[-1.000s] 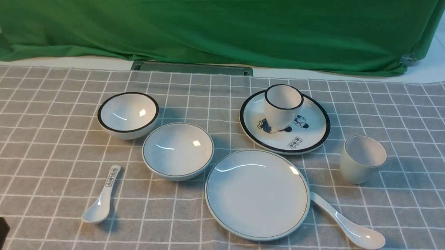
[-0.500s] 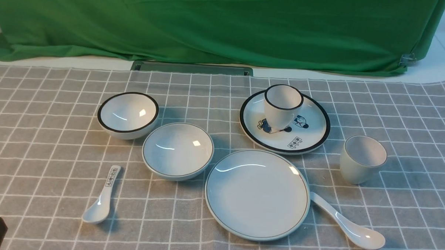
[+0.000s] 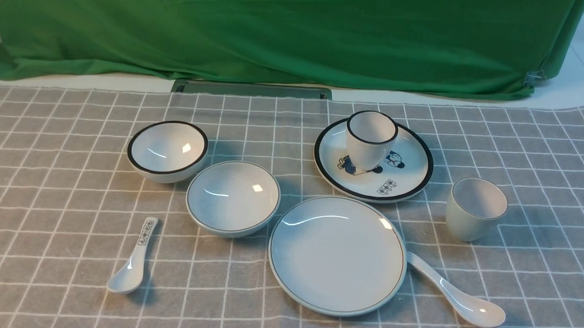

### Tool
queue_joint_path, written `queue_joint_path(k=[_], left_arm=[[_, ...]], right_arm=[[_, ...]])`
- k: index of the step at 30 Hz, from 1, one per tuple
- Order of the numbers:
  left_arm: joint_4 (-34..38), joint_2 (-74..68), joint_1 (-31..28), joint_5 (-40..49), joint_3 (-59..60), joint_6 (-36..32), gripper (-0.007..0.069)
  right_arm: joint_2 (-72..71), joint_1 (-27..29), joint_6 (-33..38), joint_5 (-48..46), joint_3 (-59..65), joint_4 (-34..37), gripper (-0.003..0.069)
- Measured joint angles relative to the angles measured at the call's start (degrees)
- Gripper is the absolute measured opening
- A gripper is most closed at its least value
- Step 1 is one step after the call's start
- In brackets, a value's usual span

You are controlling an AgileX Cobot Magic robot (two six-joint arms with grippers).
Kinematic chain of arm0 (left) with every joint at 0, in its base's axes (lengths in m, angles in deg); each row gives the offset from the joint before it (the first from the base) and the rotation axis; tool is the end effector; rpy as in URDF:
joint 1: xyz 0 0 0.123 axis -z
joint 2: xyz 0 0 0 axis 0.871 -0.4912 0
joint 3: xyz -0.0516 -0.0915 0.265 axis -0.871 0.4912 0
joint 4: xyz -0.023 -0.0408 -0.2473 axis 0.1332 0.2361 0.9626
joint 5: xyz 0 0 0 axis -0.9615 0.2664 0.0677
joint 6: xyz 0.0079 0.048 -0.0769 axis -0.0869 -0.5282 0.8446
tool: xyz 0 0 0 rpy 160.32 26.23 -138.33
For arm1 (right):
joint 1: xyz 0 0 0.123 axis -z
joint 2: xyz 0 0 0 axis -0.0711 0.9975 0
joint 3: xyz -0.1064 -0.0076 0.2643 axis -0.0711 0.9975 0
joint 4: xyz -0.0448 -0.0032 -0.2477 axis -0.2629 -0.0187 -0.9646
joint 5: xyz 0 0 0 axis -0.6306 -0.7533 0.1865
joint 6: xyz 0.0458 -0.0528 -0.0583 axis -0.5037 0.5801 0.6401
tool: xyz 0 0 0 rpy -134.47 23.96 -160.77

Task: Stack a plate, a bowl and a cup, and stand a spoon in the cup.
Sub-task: Use the left arm to grab a blue rice bowl

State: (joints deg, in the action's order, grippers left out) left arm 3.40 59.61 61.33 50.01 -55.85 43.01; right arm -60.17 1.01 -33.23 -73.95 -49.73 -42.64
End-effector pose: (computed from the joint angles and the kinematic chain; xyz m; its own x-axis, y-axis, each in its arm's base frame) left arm 0.0519 -0.0020 0.2419 0.0902 -0.5568 -0.8257 0.0926 0.8302 -0.5497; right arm 0.0556 0.0038 0.1896 -0.1461 -0.1554 -0.9770 -0.0858 0.9859 -0.1440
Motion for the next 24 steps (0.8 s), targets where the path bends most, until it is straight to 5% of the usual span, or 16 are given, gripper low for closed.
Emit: queue_joint_path(k=[8, 16, 24], left_arm=[[-2.2, -29.8, 14.1, 34.7, -27.3, -26.7, 0.0017], [-0.6, -54.4, 19.5, 37.6, -34.3, -35.8, 0.0017], [1.9, -64.0, 22.4, 44.1, -40.5, -41.5, 0.0017]], right_arm=[[0.0, 0.0, 0.0, 0.0, 0.0, 0.0, 0.0242], [0.0, 0.0, 0.0, 0.0, 0.0, 0.0, 0.0242], [0.0, 0.0, -1.7, 2.6, 0.0, 0.3, 0.0242]])
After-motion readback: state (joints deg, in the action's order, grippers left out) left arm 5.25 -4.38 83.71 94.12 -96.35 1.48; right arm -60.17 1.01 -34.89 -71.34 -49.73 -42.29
